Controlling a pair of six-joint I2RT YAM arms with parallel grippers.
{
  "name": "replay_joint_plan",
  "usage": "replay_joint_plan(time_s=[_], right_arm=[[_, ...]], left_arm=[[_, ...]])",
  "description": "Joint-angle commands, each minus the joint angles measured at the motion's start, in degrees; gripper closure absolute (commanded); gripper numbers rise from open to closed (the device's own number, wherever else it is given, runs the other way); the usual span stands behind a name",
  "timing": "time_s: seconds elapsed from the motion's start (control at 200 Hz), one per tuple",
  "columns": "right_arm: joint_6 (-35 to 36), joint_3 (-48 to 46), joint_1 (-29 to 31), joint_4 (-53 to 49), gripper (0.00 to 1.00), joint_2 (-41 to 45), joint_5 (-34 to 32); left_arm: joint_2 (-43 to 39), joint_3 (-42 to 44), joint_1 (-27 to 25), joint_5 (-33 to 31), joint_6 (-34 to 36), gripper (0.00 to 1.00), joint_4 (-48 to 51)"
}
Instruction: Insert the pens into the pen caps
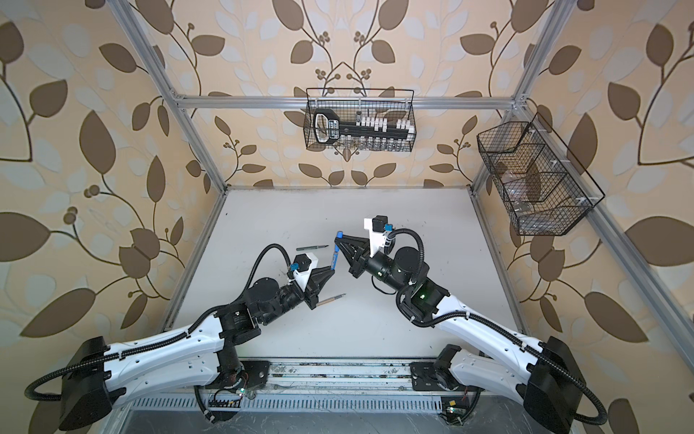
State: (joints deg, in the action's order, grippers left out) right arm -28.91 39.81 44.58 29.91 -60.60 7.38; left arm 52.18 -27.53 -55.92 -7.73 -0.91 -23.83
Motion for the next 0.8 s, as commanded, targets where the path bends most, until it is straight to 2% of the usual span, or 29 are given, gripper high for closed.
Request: replay_joint_plan(time_s=[0.0,0.23,0.32,0.53,0.795], right_arm=[[-0.28,-1.17,1.65,-2.06,0.78,0.4,0.79],[2.25,0.06,1.94,-8.08,0.55,3.24,-0.93],[2.71,0.18,1.42,-10.6,0.5,5.78,-0.84],[2.07,0.32,-1.21,-14.3,0.48,8.37,3.16],[2.5,3.49,-1.95,-15.81,0.48,4.36,6.86]], left_arm=[[-0.69,-3.3,-0.18,-1.45,1.94,1.0,-6.24],[1.2,-5.58,-0.15,-0.77,1.75,1.0,-4.87],[1.6,-5.83,-0.12,-0.92,1.21,1.0,-3.97],[2.2,-6.97,-0.15,0.8,-0.41,1.0,-0.5],[3.7,-8.31,-0.12,3.3,-0.85,1.0,0.96]])
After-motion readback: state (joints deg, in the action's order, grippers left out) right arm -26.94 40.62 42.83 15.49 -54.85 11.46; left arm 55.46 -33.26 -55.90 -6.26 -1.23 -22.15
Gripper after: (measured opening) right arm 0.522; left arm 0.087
